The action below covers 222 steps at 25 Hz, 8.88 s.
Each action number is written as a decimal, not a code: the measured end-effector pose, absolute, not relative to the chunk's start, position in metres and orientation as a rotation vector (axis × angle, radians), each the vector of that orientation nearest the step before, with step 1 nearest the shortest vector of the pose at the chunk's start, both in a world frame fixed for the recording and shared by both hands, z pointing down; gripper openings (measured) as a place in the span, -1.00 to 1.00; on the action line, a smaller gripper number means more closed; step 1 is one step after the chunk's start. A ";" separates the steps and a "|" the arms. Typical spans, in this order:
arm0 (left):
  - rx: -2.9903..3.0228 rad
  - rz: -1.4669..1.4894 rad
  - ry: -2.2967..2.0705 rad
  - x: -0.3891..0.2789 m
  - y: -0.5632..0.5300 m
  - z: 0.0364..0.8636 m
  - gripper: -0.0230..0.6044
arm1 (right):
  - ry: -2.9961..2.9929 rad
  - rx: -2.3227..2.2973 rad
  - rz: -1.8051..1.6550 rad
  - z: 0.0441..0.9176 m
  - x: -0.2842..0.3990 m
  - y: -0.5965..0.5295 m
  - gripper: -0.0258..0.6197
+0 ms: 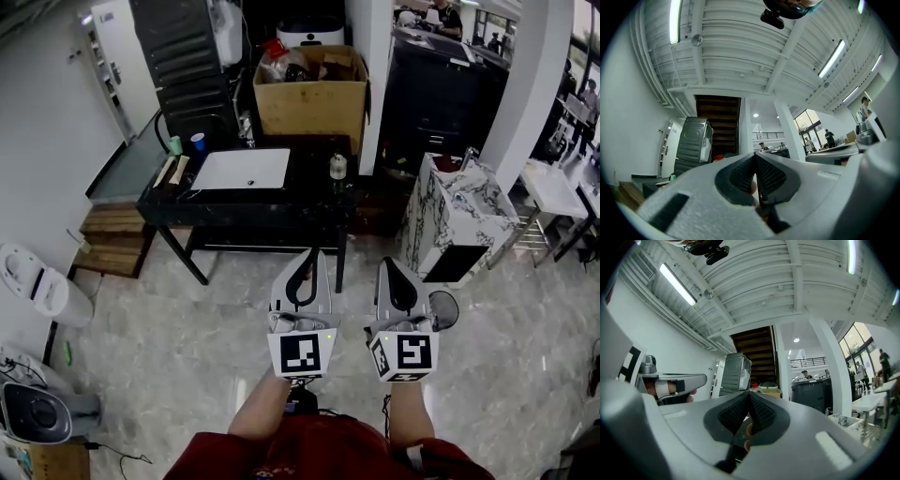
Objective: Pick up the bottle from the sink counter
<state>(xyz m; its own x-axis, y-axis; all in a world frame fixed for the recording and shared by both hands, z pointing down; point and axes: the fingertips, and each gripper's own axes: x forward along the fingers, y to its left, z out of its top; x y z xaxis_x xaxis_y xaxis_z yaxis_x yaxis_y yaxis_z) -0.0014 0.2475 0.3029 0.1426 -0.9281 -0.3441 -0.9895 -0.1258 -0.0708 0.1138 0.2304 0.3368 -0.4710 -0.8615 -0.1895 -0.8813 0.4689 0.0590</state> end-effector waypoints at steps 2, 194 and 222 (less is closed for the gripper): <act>-2.150 0.327 1.853 -0.011 0.233 0.301 -0.92 | 2.569 -1.552 0.243 0.334 0.104 0.217 -0.92; -2.602 -0.302 1.744 -0.034 -0.426 0.487 0.09 | 2.460 -1.712 0.218 0.324 0.059 -0.423 -0.92; -2.753 -0.559 1.740 -0.018 -0.427 0.585 0.31 | 2.458 -1.723 0.188 0.330 0.063 -0.427 -0.92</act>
